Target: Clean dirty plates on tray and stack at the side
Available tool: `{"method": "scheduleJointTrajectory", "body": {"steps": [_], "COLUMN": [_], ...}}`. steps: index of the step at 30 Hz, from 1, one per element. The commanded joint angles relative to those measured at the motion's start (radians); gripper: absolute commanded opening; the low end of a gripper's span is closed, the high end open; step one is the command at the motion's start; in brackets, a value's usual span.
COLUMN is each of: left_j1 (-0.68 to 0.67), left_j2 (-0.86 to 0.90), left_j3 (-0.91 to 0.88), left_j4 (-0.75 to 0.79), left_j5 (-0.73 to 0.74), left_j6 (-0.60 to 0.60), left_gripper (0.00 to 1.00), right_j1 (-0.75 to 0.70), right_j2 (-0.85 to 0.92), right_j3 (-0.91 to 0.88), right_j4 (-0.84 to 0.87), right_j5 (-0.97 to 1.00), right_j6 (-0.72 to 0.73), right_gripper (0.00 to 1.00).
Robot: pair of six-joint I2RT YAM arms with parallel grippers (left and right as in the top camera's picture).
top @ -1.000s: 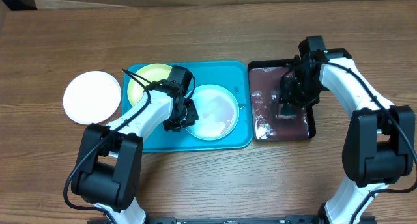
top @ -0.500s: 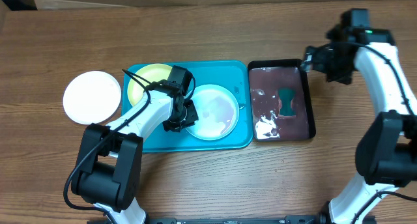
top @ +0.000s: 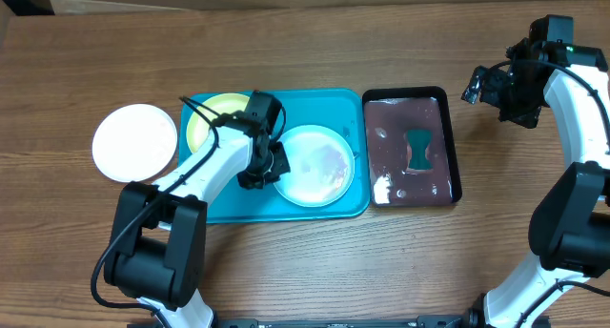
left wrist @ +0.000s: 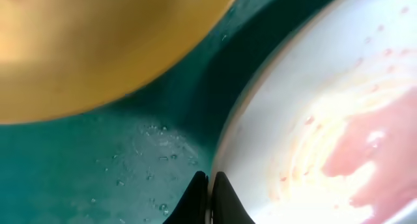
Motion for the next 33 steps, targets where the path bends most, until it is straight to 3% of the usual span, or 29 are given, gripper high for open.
{"method": "scheduleJointTrajectory", "body": {"steps": [1,11,19,33], "left_j1": [0.023,0.022,-0.056,-0.307], "left_j2": [0.014,0.014,0.015,0.015], "left_j3": [0.119,0.364,0.404,0.404], "left_j4": [-0.035,-0.103,-0.030,0.103], "left_j5": [-0.015,-0.014,-0.035,-0.399], "left_j6": [0.059,0.115,0.112,0.116], "left_gripper": [0.04,0.04,0.04,0.04], "right_j1": [-0.002,-0.002,-0.002,-0.002], "right_j2": [-0.016,-0.016,-0.016,-0.016], "right_j3": [0.009,0.009,0.009,0.009], "right_j4": [0.002,0.002,0.002,0.002], "right_j5": [0.003,0.003,0.003,0.003], "right_j6": [0.003,0.003,0.003,0.003], "right_gripper": [1.00,1.00,1.00,1.00]}}
